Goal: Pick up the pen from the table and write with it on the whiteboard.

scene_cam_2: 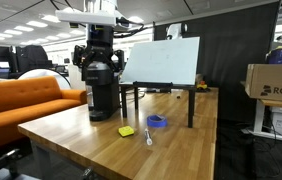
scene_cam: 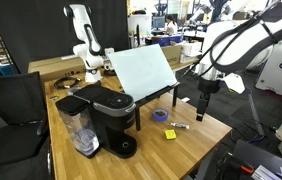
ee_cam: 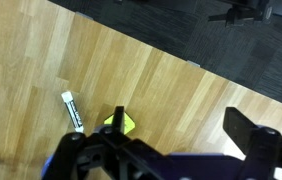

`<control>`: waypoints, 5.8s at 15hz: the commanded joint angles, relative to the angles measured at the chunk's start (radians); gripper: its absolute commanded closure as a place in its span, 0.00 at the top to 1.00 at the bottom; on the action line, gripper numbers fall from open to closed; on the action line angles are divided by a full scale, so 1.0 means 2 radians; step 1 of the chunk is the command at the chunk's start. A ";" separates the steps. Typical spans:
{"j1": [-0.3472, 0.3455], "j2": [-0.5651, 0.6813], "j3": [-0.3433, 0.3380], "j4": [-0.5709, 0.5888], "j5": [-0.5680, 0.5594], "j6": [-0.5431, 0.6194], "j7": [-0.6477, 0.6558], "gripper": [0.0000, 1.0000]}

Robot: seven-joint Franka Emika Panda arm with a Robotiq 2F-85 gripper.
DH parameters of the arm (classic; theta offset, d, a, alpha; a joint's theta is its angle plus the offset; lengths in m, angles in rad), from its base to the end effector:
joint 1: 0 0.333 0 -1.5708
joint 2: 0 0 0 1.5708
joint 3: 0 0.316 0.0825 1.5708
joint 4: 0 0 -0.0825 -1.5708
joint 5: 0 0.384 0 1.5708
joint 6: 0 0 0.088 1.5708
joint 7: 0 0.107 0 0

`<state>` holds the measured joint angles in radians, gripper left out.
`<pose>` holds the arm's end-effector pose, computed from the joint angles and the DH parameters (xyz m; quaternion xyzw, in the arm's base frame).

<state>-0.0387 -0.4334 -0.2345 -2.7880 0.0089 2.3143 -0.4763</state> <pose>0.3449 -0.0881 0.3276 -0.9923 -0.1098 0.0053 0.0577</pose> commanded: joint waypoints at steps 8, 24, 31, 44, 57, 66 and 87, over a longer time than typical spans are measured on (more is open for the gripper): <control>-0.002 0.107 -0.081 -0.002 0.041 0.175 -0.135 1.00; 0.017 0.196 -0.088 0.001 0.159 0.257 -0.238 1.00; 0.039 0.221 -0.080 0.000 0.224 0.282 -0.275 1.00; 0.018 0.321 -0.009 0.059 0.407 0.347 -0.459 1.00; -0.091 0.443 0.082 0.164 0.676 0.355 -0.771 1.00; -0.100 0.479 0.080 0.210 0.829 0.345 -0.952 1.00; -0.048 0.496 0.036 0.222 0.969 0.318 -1.069 0.38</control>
<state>-0.1622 0.5467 -0.1297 -2.3543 1.9277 2.9704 -2.5960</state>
